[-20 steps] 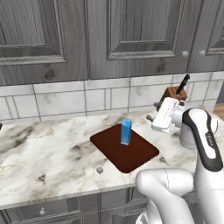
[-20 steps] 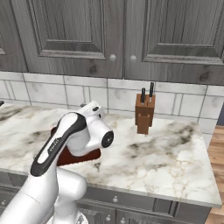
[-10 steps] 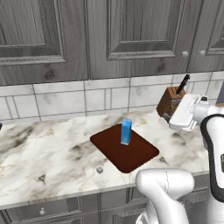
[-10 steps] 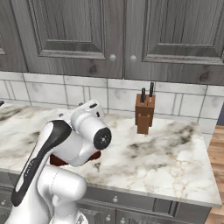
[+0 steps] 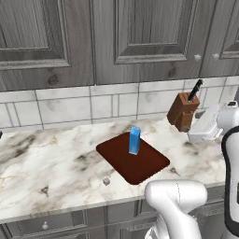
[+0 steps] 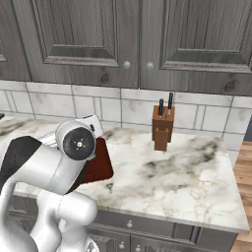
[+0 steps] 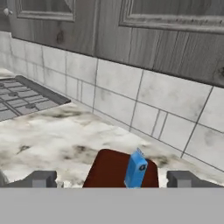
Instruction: Take out the milk from the fridge and place it on the tray on the counter. Then take the sugar cube near the tray and place it in the tray.
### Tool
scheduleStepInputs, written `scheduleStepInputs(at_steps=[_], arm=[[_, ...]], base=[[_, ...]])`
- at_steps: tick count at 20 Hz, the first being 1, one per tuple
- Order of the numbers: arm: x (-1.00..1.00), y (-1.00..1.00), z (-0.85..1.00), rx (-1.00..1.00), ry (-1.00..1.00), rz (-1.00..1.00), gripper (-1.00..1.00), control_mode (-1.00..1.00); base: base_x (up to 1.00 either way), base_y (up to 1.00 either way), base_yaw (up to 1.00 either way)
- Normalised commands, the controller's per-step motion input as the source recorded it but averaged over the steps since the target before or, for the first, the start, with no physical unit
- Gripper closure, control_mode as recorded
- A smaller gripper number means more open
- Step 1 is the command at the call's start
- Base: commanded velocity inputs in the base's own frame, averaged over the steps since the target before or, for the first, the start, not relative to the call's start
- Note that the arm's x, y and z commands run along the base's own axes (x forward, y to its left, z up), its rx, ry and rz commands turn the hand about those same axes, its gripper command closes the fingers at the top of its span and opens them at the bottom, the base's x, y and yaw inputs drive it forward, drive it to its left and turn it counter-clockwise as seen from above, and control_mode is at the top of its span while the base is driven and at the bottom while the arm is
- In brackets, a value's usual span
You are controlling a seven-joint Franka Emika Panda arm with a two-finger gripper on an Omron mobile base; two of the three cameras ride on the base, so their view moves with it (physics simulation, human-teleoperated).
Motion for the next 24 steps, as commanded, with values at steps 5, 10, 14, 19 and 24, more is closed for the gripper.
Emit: scheduleStepInputs(at_steps=[5, 10, 14, 19, 24], arm=[[-0.61, 0.53, 0.00, 0.00, 0.16, -0.10, -1.00, -1.00], [-0.57, 0.83, 0.00, -0.04, 0.13, -0.18, -1.00, -1.00], [-0.29, 0.90, -0.10, -0.03, 0.21, -0.20, -1.00, -1.00], [-0.11, 0.80, -0.17, 0.00, 0.18, -0.17, -1.00, -1.00], [0.04, 0.49, -0.48, 0.00, 0.20, -0.22, -1.00, -1.00]], base=[[0.00, 0.00, 0.00], [0.00, 0.00, 0.00], [0.00, 0.00, 0.00], [0.00, 0.00, 0.00], [0.00, 0.00, 0.00]])
